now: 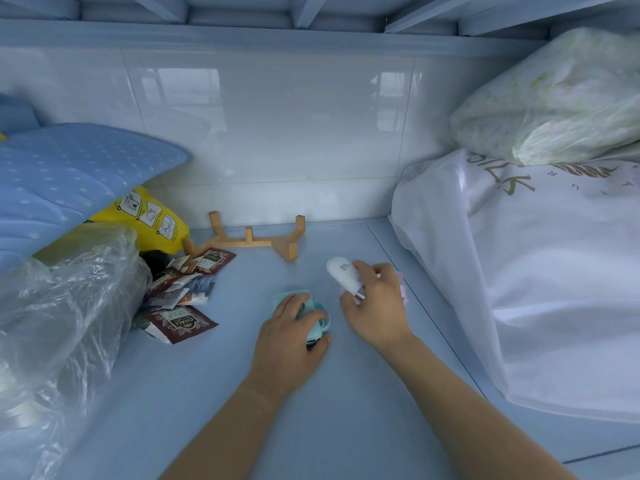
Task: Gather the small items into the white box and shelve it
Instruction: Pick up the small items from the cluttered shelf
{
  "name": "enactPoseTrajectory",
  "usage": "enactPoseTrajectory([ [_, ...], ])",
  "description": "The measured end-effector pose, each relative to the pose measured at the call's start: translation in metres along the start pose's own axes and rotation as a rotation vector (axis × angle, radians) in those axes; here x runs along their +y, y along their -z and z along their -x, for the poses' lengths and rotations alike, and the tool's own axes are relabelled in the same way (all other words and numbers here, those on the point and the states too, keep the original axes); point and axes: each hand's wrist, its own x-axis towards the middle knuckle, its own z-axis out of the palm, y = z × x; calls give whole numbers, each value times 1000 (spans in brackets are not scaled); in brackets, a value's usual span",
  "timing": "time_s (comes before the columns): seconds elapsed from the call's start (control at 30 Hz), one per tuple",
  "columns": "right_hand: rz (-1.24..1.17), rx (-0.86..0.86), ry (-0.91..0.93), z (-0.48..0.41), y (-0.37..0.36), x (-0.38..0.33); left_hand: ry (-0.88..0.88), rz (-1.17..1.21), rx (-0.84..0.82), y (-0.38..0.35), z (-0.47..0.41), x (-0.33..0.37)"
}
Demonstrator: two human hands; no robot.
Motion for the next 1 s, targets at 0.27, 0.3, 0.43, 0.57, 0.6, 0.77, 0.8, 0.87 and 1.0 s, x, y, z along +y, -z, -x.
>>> enactPoseTrajectory([
  [0.27,185,-112,-154,-5,-3,13,2,1,0,0,0,-2],
  [0.3,162,-159,-129,-2,-6,14,3,-1,-3,-1,0,-2],
  [0.43,173,-152,-31,7,-7,14,5,6,5,0,0,-2],
  [0.57,366,-228,59,13,-5,17,65,-12,68,0,1,1],
  [0.6,376,-240,61,15,-6,17,88,-19,72,1,2,2],
  [0.77,441,-213,38,24,-11,15,102,-101,-18,0,4,4],
  [0.8,428,-217,24,24,-11,16,81,-113,-17,2,4,5],
  [0.87,370,-240,7,24,-10,17,20,-130,26,7,3,7],
  [1.0,332,-266,26,21,-8,15,-161,-218,118,12,1,14],
])
